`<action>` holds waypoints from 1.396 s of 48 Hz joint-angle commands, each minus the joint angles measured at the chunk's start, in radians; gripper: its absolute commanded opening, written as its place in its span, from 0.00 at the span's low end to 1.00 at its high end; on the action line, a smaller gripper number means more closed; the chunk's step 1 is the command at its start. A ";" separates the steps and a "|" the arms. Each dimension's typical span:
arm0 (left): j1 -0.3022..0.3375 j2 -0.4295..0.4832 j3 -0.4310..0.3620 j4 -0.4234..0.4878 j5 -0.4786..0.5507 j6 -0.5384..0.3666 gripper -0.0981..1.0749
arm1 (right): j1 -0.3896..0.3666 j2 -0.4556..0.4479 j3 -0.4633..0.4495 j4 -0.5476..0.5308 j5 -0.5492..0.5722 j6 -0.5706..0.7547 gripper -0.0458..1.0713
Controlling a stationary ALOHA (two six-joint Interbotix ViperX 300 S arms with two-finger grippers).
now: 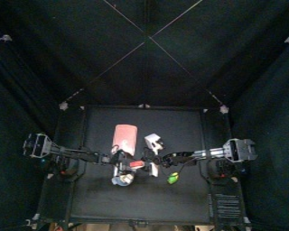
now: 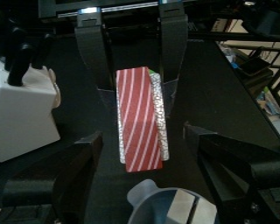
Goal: Put salmon sushi to right of knife holder
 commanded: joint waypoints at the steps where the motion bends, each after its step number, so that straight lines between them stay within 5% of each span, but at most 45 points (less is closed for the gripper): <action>1: 0.002 -0.006 -0.005 -0.002 -0.009 0.000 0.97 | -0.005 -0.023 -0.005 0.012 -0.003 0.003 0.50; 12: 0.018 -0.058 0.043 -0.006 -0.009 -0.002 0.97 | 0.008 -0.135 0.061 0.100 0.029 0.003 0.50; 37: 0.048 -0.098 0.092 -0.083 -0.009 0.003 0.97 | -0.052 -0.598 0.219 0.407 0.140 0.005 0.50; 50: 0.054 -0.097 0.098 -0.083 -0.009 0.003 0.97 | -0.155 -0.657 0.179 0.437 0.479 0.008 0.49; 67: 0.063 -0.098 0.114 -0.084 -0.009 -0.002 0.97 | -0.287 -0.692 0.164 0.407 0.712 0.014 0.48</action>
